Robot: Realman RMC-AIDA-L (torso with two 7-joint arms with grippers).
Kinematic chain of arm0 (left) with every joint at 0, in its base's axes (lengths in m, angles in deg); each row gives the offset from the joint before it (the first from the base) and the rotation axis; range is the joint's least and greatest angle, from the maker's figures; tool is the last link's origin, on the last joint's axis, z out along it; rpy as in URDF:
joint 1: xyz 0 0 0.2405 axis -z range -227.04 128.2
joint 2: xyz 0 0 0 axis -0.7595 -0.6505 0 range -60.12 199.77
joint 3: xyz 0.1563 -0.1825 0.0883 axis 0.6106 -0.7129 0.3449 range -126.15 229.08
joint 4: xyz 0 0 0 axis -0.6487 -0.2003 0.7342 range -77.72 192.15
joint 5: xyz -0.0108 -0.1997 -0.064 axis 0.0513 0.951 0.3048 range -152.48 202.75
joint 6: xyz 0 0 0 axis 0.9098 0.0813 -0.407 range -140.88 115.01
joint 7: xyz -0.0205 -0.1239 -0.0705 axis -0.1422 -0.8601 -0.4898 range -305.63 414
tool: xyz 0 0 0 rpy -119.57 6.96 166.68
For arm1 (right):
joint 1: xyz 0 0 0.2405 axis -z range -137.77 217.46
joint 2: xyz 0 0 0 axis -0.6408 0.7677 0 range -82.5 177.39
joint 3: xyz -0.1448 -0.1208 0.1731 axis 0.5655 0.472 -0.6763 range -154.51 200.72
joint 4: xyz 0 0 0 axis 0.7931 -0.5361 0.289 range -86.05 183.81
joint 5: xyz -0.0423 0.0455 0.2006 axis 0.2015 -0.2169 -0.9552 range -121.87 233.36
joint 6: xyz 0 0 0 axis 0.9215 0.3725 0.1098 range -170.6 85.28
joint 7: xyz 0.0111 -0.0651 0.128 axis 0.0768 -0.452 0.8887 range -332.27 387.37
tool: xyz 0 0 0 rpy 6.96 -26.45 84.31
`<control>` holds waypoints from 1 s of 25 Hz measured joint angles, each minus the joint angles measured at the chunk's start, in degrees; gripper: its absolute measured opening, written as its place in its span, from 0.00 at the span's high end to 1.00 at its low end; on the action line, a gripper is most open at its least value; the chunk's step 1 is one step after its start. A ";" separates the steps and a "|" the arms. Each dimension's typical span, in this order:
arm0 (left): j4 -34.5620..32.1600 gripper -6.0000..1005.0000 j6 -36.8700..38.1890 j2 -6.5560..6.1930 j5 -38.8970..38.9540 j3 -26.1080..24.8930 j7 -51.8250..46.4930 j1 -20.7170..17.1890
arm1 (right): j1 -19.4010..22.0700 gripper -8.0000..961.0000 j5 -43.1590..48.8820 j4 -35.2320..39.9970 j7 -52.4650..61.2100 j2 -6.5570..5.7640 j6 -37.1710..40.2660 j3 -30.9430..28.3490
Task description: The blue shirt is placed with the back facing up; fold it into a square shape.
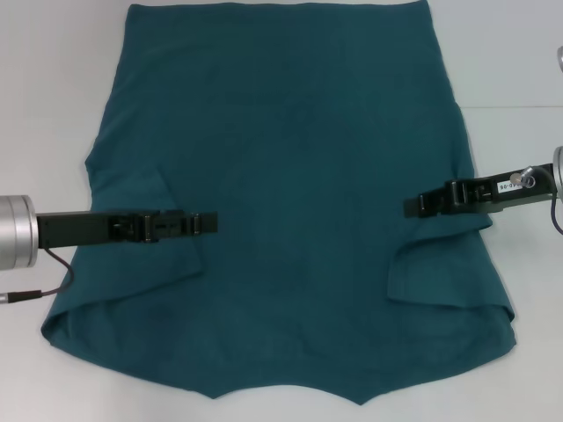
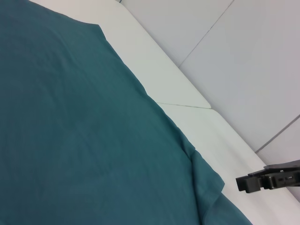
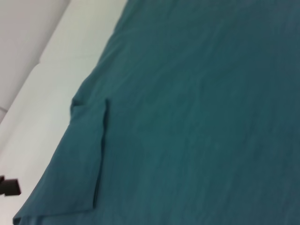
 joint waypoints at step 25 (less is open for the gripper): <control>-1.36 0.25 8.85 -6.07 -18.27 -19.96 -26.70 -3.83 | 5.51 0.50 -2.16 1.04 4.37 -3.83 11.18 -7.16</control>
